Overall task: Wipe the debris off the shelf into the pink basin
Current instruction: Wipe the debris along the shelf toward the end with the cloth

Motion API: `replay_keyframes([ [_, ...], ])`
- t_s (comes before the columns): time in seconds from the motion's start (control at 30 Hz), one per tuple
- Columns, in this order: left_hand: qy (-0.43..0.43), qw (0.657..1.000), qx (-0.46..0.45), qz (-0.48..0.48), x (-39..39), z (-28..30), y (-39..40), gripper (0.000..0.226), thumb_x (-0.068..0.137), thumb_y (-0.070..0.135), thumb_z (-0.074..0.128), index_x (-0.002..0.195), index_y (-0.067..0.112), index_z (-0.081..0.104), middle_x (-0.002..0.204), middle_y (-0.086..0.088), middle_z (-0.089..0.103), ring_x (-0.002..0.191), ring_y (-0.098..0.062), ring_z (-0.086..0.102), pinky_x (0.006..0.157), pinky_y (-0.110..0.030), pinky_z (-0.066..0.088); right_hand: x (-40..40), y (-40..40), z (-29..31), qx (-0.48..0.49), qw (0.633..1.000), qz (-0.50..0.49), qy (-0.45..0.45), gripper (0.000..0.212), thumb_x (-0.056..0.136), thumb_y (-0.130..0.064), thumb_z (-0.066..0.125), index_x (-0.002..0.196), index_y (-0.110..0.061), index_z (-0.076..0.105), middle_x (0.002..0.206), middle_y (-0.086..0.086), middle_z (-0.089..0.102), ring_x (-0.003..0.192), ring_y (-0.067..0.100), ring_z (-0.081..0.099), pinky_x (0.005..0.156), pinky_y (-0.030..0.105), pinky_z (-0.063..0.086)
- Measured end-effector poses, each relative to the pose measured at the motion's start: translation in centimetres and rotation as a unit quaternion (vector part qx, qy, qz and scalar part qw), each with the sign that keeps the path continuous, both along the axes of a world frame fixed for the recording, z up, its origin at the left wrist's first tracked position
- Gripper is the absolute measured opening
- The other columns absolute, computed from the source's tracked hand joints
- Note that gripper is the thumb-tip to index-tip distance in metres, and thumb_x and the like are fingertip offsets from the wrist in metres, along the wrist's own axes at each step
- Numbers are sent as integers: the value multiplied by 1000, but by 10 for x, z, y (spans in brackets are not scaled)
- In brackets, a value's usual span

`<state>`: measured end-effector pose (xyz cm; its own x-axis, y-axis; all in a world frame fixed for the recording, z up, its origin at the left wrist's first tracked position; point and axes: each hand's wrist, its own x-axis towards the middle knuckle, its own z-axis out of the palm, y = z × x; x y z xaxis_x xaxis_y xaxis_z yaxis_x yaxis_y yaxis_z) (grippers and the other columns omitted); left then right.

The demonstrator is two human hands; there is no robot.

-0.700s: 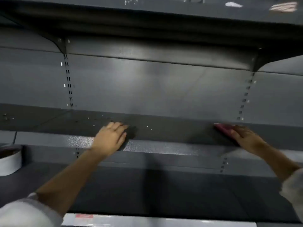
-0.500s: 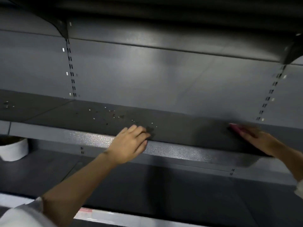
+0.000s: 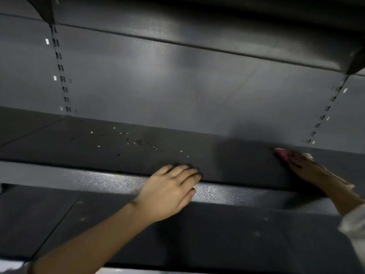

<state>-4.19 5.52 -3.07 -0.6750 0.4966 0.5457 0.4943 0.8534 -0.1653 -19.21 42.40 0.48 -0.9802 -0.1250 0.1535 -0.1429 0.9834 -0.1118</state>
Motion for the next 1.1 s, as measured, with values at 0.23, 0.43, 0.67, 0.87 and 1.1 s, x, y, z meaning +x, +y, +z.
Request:
replay_keyframes([
  [0.23, -5, 1000, 18, -12, -3, -1, 4, 42, 84, 35, 39, 101, 19, 74, 105, 6, 74, 97, -10, 70, 70, -20, 54, 16, -121, -5, 17, 999, 33, -29, 51, 97, -6, 21, 146, -11, 9, 156, 8, 20, 143, 17, 22, 119, 31, 15],
  [0.43, 5, 999, 35, -9, -1, -2, 2, 42, 82, 35, 40, 98, 18, 75, 101, 5, 76, 94, -11, 72, 68, -21, 55, 27, -190, 4, -236, 971, 38, -3, 37, 97, -18, 32, 120, -9, 58, 128, 18, 58, 118, 30, 55, 101, 34, 41],
  [0.67, 13, 999, 42, -18, 0, -4, -1, 43, 82, 34, 40, 101, 17, 75, 100, 4, 76, 94, -13, 72, 71, -23, 56, 25, -75, 53, -608, 777, -160, 29, 28, 95, -16, 39, 103, 0, 60, 87, 10, 73, 48, 7, 62, 50, 19, 55],
  [0.87, 26, 998, 42, -25, -3, -9, 1, 42, 82, 33, 41, 99, 16, 76, 100, 3, 76, 92, -14, 73, 72, -25, 56, 2, 20, 74, -663, 701, -252, 68, 31, 96, -8, 30, 113, -1, 55, 132, 14, 56, 116, 27, 54, 107, 36, 37],
  [1.1, 64, 997, 30, -14, -8, -13, 1, 61, 98, 33, 17, 101, 18, 76, 106, 3, 75, 99, -14, 71, 80, -24, 54, -40, 0, 16, -346, 928, -116, -78, 24, 94, -19, 48, 112, -6, 58, 107, 21, 68, 91, 15, 66, 82, 25, 51],
])
